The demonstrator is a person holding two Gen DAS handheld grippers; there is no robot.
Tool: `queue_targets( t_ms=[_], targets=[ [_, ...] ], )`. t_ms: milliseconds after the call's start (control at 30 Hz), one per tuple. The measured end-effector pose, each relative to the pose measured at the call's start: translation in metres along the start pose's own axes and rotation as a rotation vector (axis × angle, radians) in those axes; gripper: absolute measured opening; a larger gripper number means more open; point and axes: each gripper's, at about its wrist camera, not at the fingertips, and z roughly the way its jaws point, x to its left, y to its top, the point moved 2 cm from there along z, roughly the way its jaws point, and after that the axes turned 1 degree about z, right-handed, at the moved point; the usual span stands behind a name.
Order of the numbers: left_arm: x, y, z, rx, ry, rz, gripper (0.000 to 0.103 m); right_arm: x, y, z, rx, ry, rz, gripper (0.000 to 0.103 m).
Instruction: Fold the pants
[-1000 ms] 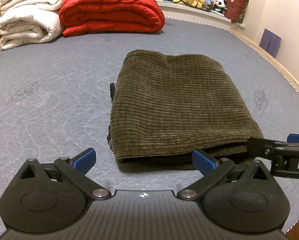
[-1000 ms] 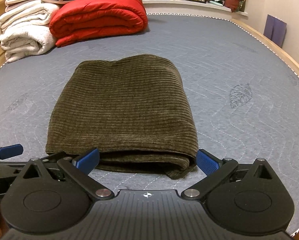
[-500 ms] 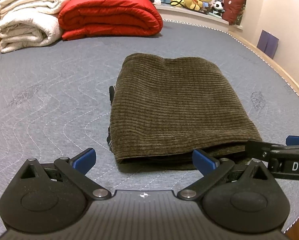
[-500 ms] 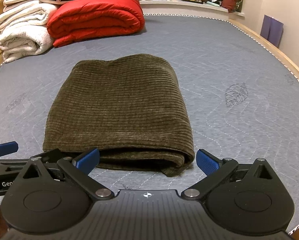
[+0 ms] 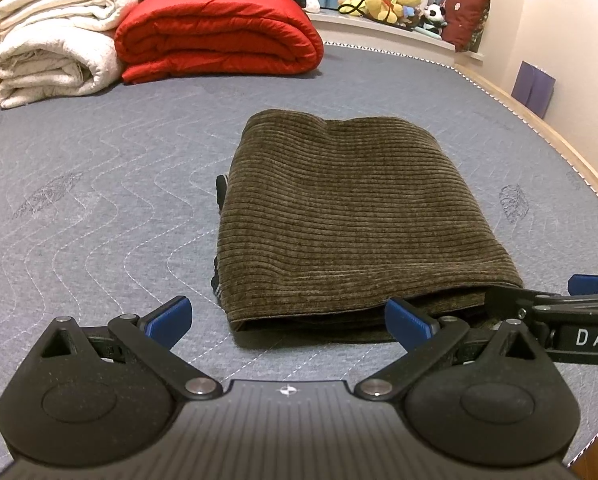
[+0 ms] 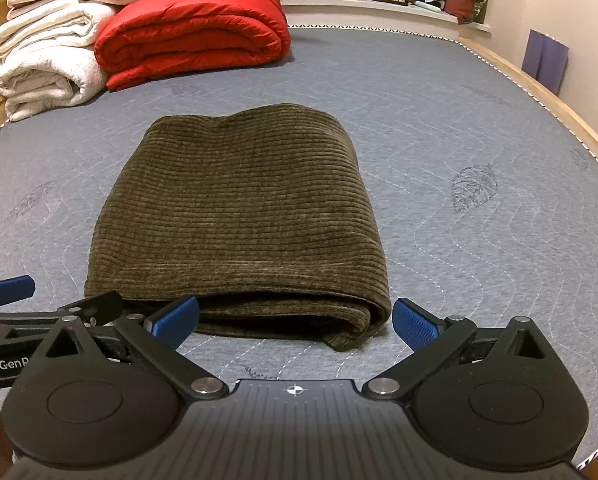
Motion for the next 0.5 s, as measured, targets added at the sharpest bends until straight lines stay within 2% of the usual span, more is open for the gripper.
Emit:
queue_targets(
  t_ms=[500],
  targets=[
    [0.0011,0.0005,-0.0008,-0.009,-0.003,0.005,0.103,0.0003,-0.0011,0.0001,0.001,0.000,0.000,0.102]
  ],
)
